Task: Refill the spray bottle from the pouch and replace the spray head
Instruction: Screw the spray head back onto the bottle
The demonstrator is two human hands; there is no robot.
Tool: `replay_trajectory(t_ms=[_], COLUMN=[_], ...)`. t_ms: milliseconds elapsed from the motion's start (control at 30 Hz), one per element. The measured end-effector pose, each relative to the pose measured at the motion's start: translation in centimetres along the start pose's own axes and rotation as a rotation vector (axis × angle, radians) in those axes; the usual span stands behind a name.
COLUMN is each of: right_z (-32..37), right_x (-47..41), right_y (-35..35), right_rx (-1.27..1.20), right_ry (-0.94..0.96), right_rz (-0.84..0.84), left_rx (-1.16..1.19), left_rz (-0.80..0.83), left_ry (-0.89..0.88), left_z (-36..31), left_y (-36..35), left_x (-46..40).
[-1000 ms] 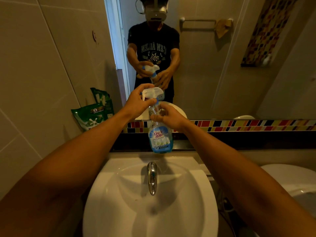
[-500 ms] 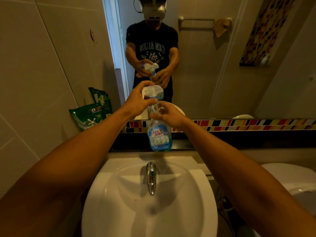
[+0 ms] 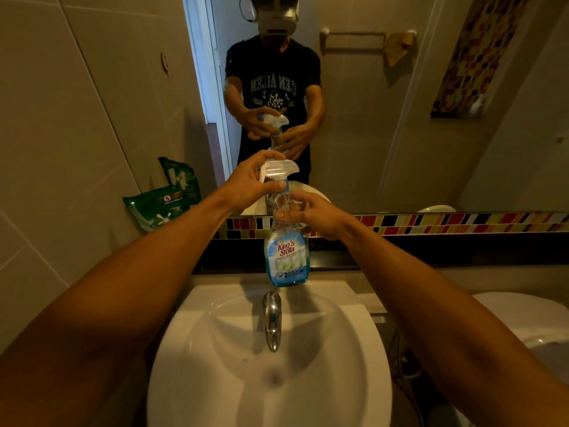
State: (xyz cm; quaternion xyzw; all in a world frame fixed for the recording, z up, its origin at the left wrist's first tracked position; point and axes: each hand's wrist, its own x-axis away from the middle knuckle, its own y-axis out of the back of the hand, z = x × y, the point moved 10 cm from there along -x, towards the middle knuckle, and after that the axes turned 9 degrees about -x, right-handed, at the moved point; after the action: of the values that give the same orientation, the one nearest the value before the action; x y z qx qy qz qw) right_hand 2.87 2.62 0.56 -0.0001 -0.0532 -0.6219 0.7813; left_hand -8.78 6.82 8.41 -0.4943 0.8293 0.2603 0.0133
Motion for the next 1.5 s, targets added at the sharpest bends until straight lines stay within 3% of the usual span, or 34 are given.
replay_trajectory(t_ms=[467,600,933,1500], right_z=[-0.5,-2.2,-6.1,-8.2], right_x=[0.4,0.3,0.2,-0.8], right_y=[3.2,5.4,10.9,16.6], right_rx=[0.185,0.219,0.218,0.155], right_ry=[0.095,0.087,0.065,0.078], right_rz=[-0.158,-0.222,-0.309,-0.327], left_rx=[0.008,0.062,0.13,0.262], left_rz=[-0.024,-0.118,-0.004,-0.07], left_ry=[-0.006,0.154,0.48,0.444], left_z=[0.0,3.4,13.5,16.3], left_y=[-2.7,-4.7,-15.7,-22.1], left_x=[1.0,2.7,4.1,-1.5])
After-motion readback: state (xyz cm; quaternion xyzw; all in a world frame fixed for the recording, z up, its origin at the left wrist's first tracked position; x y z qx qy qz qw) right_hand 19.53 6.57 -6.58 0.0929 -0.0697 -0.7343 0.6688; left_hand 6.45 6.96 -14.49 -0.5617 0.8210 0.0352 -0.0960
